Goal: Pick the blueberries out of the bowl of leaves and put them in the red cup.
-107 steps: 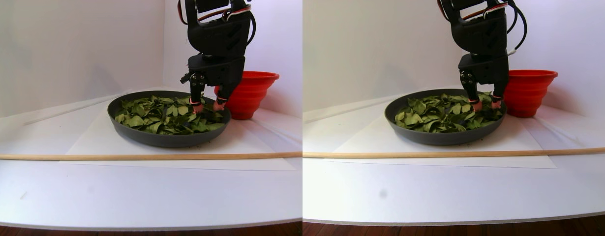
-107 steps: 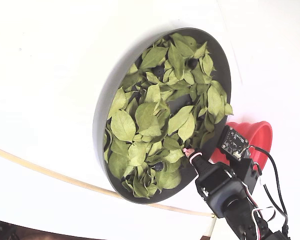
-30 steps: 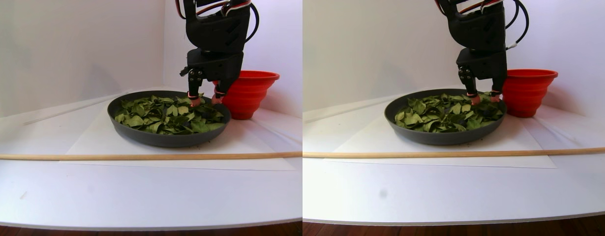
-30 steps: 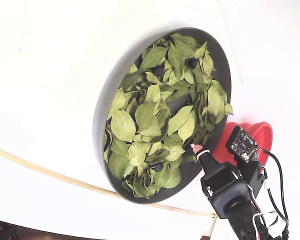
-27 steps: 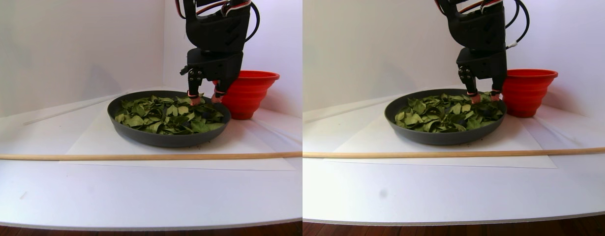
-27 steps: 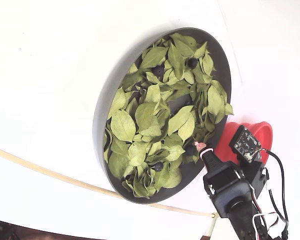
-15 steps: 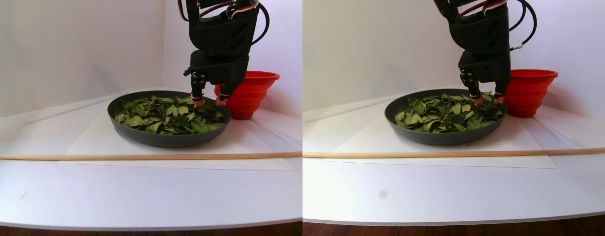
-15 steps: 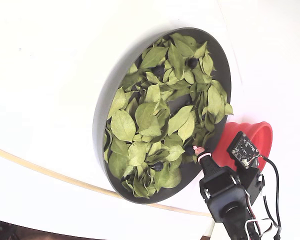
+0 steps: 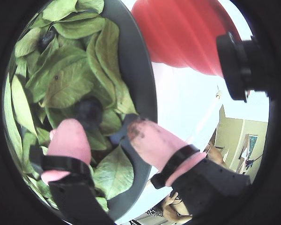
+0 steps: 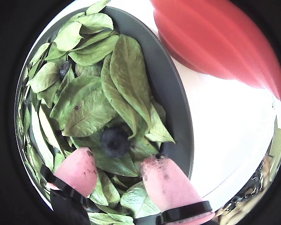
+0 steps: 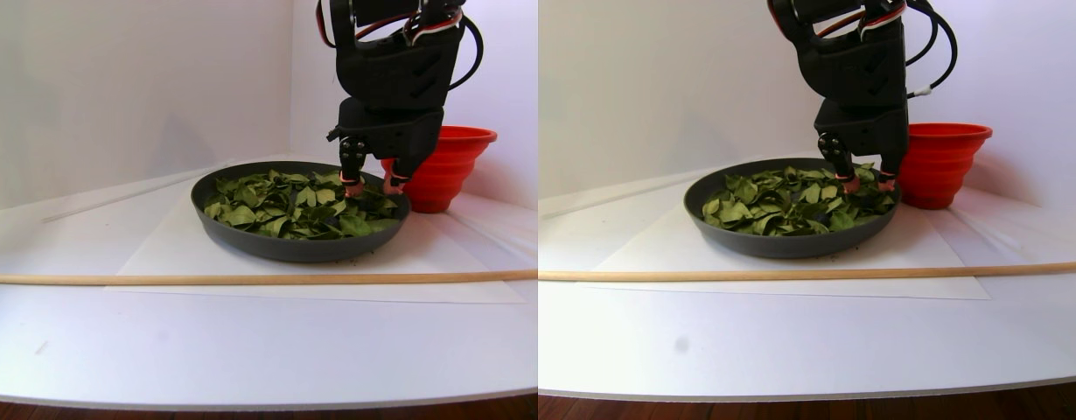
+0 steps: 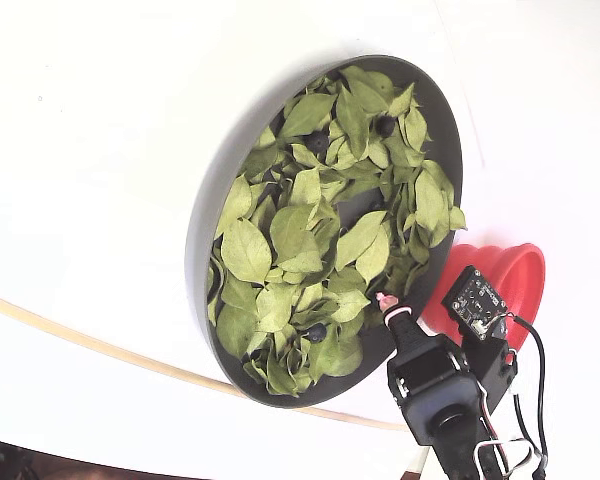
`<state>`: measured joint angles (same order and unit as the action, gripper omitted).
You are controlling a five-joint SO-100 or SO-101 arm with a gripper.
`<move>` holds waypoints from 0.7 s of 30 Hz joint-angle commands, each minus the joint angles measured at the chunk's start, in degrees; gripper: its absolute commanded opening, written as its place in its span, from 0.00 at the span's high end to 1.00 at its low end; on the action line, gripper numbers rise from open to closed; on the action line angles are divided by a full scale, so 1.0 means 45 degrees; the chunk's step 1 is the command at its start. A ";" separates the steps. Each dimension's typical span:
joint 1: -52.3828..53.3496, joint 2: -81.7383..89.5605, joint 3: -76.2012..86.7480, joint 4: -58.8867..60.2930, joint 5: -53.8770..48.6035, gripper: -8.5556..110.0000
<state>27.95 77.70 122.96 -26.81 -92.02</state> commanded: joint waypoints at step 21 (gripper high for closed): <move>-0.0059 -0.0937 -0.0703 -0.1270 0.0645 0.78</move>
<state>27.69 72.69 121.82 -31.20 -89.56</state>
